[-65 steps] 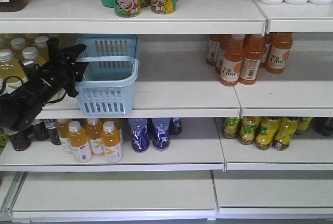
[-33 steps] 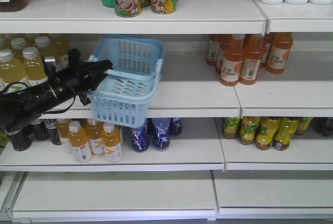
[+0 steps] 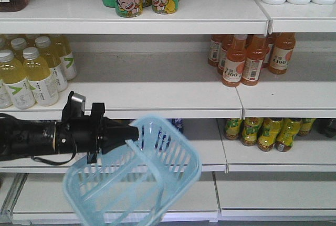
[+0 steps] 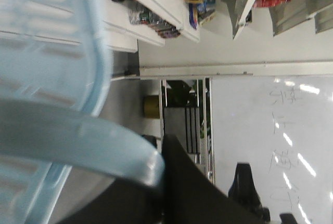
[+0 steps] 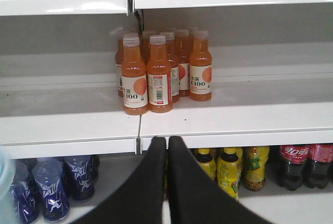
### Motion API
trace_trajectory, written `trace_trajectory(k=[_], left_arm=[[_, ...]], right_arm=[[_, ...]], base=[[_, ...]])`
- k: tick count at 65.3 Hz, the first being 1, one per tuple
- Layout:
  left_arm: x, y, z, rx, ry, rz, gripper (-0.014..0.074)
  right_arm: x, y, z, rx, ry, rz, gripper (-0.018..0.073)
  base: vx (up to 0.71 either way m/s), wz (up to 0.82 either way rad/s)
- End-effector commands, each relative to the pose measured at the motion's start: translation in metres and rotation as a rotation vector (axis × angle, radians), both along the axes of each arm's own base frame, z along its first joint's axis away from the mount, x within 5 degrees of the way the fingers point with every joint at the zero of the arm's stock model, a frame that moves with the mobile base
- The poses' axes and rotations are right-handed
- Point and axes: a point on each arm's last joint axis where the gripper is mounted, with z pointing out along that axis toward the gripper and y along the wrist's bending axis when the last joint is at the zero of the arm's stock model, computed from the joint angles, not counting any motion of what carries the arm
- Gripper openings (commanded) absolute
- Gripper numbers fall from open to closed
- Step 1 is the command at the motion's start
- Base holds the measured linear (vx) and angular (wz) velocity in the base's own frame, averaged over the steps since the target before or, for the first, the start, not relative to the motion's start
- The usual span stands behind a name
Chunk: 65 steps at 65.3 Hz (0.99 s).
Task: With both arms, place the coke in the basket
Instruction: 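Grasp the basket handle with the left gripper and lift it off the shelf, then hold the basket up with the left gripper beside the robot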
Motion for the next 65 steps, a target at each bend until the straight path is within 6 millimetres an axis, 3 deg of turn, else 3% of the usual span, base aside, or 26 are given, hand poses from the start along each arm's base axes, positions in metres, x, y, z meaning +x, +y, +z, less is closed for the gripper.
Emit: trace_trajectory(k=[1, 11, 24, 37, 52, 65], left_arm=[[-0.041, -0.01, 0.051, -0.225, -0.095, -0.125, -0.0008], [-0.082, -0.018, 0.077, -0.237, -0.166, -0.188, -0.0008], [-0.126, -0.03, 0.126, -0.305, -0.348, -0.275, -0.0008], [-0.155, -0.032, 0.165, -0.452, -0.458, -0.265, -0.0008], [-0.173, -0.028, 0.179, -0.472, -0.531, -0.294, -0.0008], [-0.169, -0.029, 0.177, -0.439, -0.523, -0.262, -0.0008]], right_arm=[[-0.001, 0.001, 0.004, -0.014, -0.069, 0.01, -0.0005], [-0.001, 0.001, 0.004, -0.014, -0.069, 0.01, -0.0005], [-0.001, 0.001, 0.004, -0.014, -0.069, 0.01, -0.0005], [-0.001, 0.001, 0.004, -0.014, -0.069, 0.01, -0.0005], [-0.001, 0.001, 0.004, -0.014, -0.069, 0.01, -0.0005], [-0.001, 0.001, 0.004, -0.014, -0.069, 0.01, -0.0005]], base=[[0.0, 0.0], [0.0, 0.0], [0.0, 0.0], [0.0, 0.0], [0.0, 0.0], [0.0, 0.0]])
